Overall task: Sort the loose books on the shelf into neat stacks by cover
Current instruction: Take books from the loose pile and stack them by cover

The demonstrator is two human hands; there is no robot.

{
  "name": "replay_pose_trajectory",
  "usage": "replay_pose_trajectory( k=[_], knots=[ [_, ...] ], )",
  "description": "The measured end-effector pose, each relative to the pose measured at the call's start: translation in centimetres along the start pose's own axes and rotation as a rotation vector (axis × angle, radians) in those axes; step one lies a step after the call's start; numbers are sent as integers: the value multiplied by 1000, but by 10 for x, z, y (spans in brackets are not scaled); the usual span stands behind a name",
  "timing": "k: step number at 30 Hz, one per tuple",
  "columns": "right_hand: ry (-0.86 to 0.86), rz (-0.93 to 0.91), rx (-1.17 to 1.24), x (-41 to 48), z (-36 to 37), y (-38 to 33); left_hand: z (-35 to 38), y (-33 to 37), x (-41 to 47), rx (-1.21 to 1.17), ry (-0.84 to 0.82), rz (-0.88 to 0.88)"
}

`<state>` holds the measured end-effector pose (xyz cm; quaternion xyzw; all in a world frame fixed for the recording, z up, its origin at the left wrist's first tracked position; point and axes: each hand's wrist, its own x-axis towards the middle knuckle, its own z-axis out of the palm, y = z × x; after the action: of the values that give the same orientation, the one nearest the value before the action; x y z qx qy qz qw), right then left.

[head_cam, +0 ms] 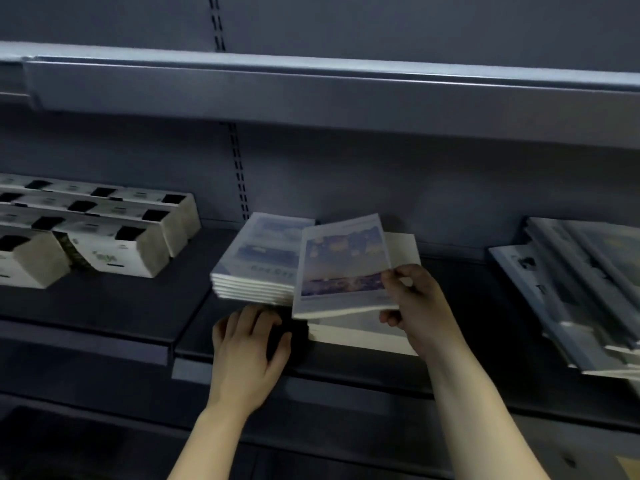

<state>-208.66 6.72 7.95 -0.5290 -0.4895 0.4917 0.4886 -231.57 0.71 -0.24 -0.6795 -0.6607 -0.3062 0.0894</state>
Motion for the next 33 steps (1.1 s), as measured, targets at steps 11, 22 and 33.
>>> replay_pose_trajectory(
  k=[11,22,33],
  knots=[
    [-79,45,-79,13,63,1,-2,-46,11,6,28,-2],
    [-163,-36,-449,29,76,-5,4,-53,13,0,29,-31],
    [-75,-157,-550,41,101,1,2,-54,14,23,-1,-46]
  ],
)
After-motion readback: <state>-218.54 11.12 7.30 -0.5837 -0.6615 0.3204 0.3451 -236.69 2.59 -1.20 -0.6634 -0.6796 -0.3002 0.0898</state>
